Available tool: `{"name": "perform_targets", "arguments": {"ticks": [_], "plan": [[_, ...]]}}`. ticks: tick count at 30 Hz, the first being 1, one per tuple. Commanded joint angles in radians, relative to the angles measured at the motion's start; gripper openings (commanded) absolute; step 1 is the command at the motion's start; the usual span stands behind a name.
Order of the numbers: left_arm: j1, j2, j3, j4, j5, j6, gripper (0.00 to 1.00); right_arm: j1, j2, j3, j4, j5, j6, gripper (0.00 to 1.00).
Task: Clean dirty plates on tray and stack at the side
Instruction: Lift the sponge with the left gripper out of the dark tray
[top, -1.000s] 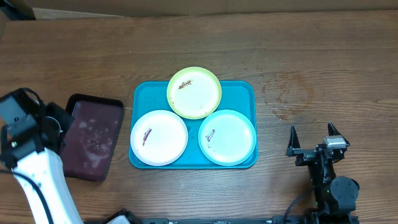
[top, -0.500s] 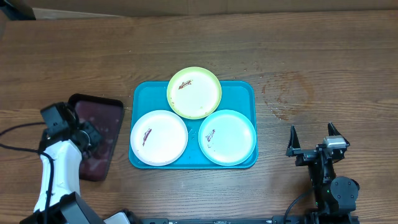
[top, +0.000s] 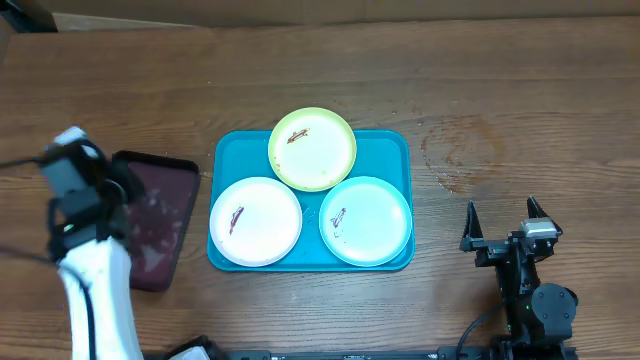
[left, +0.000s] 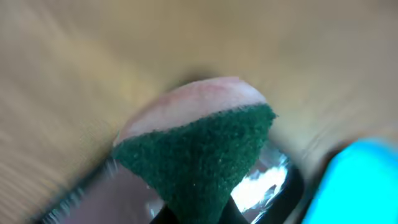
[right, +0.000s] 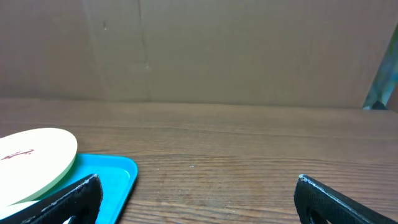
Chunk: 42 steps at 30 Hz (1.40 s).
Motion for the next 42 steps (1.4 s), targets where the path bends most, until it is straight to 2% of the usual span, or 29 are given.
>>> {"name": "perform_targets", "arguments": {"ticks": [1,5,10,12,13,15,17,19,21,25,30,34,37,42], "plan": [[-0.001,0.137,-0.085,-0.007,-0.033,0.020,0.04,-0.005,-0.008,-0.010,0.006,0.003,-0.003,1.00],[0.000,0.138,0.011,-0.100,-0.045,0.023,0.04,-0.005,-0.008,-0.010,0.006,0.003,-0.003,1.00],[-0.002,0.044,0.241,-0.272,-0.043,0.023,0.04,-0.005,-0.008,-0.010,0.006,0.003,-0.003,1.00],[-0.002,-0.004,0.296,-0.294,-0.039,0.024,0.04,-0.005,-0.008,-0.010,0.006,0.003,-0.003,1.00],[-0.002,-0.021,0.288,-0.288,-0.081,0.034,0.04,-0.005,-0.008,-0.010,0.006,0.003,-0.003,1.00],[0.000,-0.023,0.219,-0.251,-0.200,-0.034,0.04,-0.005,-0.008,-0.010,0.006,0.003,-0.003,1.00],[0.003,0.008,0.119,-0.195,-0.189,-0.090,0.04,-0.005,-0.008,-0.010,0.006,0.003,-0.003,1.00],[0.003,0.070,0.021,-0.138,-0.127,-0.071,0.04,-0.005,-0.008,-0.010,0.006,0.003,-0.003,1.00],[0.003,0.119,-0.004,-0.137,-0.126,-0.048,0.04,-0.005,-0.008,-0.010,0.006,0.003,-0.003,1.00],[0.003,0.143,0.067,-0.224,-0.125,-0.045,0.04,-0.005,-0.008,-0.010,0.006,0.003,-0.003,1.00],[0.003,0.088,0.325,-0.430,-0.113,-0.045,0.04,-0.005,-0.008,-0.010,0.006,0.003,-0.003,1.00],[0.003,0.032,0.568,-0.581,-0.010,-0.046,0.04,-0.005,-0.008,-0.010,0.006,0.003,-0.003,1.00],[0.003,-0.017,0.696,-0.665,0.195,-0.046,0.04,-0.005,-0.008,-0.010,0.006,0.003,-0.003,1.00],[-0.003,-0.070,0.714,-0.733,0.506,-0.101,0.04,-0.005,-0.008,-0.010,0.006,0.003,-0.003,1.00]]}}
